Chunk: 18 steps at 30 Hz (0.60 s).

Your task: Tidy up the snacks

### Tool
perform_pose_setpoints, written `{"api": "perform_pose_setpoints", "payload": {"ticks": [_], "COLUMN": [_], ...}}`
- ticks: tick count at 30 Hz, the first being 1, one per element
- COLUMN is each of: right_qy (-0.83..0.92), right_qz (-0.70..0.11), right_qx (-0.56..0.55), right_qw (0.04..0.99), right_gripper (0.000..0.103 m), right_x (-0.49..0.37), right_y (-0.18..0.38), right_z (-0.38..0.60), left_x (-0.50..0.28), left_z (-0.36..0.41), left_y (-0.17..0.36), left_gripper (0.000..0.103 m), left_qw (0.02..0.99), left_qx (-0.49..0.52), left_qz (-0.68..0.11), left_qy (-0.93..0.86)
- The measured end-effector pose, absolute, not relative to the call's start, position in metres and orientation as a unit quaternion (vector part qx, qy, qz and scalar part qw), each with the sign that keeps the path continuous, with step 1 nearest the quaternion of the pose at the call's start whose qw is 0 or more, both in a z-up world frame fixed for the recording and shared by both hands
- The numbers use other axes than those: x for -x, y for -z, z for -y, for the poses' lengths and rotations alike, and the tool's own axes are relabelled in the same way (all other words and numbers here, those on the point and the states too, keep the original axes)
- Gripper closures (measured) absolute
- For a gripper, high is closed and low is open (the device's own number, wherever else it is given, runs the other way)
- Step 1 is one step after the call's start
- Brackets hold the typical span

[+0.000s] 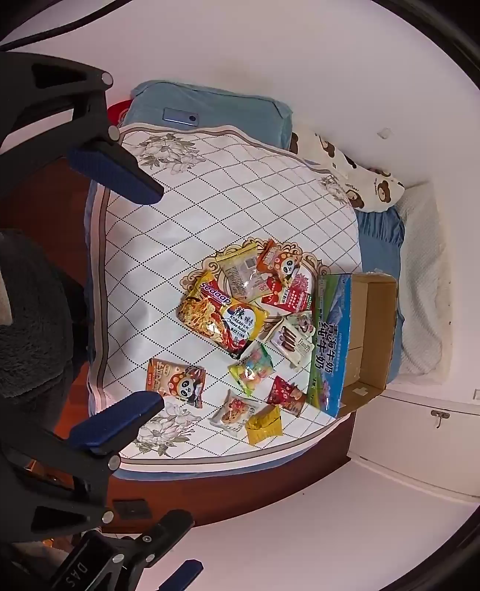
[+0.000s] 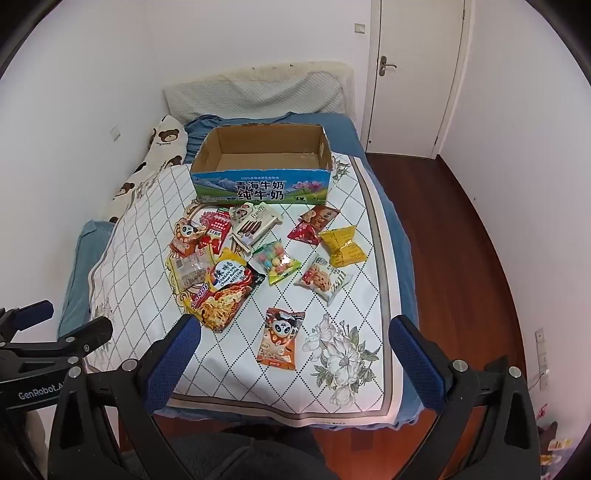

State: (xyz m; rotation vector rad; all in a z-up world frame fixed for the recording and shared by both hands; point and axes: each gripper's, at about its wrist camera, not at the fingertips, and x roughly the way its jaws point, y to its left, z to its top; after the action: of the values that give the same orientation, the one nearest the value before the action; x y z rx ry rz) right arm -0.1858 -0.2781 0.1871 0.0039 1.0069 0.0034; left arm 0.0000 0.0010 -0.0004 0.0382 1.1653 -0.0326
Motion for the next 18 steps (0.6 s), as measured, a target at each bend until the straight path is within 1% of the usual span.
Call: {"api": "perform_pose_setpoints", "payload": {"ticks": [18], "right_qy": [-0.003], "right_qz": [-0.484], "right_qx": [-0.013], "right_qw": [0.875], "right_gripper": [0.000], "right_x": [0.180], "right_y": [-0.189], "right_z": [0.286], "left_x": [-0.007], "left_z": [0.011], "left_y": [-0.006], "left_gripper": [0.000], "left_qw": [0.836], "left_qx": [-0.028], "left_qz": [-0.547], "left_qy": [0.017]}}
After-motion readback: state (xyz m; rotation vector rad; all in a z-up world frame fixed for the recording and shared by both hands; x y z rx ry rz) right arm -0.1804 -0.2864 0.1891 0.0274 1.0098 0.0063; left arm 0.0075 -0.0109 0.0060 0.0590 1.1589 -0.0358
